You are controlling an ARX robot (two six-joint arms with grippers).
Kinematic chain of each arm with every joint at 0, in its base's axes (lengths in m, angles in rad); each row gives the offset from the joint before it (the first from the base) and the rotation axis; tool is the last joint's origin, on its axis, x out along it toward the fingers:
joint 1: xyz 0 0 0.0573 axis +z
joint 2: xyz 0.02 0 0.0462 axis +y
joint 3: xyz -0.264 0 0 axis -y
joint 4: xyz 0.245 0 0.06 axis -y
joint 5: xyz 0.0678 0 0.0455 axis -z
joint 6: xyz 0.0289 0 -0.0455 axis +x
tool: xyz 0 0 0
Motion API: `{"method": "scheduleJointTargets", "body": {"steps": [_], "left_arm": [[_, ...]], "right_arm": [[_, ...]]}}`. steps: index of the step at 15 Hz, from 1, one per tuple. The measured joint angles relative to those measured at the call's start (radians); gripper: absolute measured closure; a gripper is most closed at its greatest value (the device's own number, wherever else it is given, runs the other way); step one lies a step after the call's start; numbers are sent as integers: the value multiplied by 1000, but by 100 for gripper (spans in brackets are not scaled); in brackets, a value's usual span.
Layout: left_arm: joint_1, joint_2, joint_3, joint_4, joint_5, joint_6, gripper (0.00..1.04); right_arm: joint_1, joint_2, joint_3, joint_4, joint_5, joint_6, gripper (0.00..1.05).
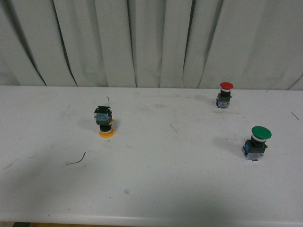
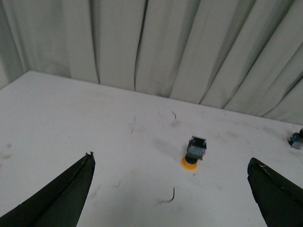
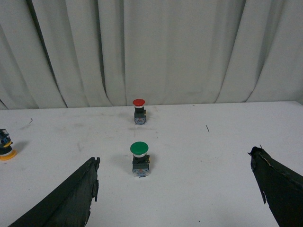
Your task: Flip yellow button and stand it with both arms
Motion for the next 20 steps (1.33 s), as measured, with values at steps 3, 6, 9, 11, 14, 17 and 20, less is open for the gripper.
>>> {"method": "scheduleJointTargets", "body": {"steps": [3,6,9,11,14,17,20], "left_arm": [[-26,178,87,111,31,14,7],[-50,331,166,169,45,26,7],[-79,527,269,184,75,49,7],[-98,817,440,146,97,66,7],[-101,1295,968,-211,158,101,7],[-101,1362,1064,-293,145,106,7],[-98,1398,1089,-297,138,145,7]], "right_arm": [[0,0,0,0,0,0,6],[0,0,0,0,0,0,6],[0,0,0,0,0,0,6],[0,0,0,0,0,0,6],[0,0,0,0,0,0,6],[0,0,0,0,0,0,6],[0,0,0,0,0,0,6]]}}
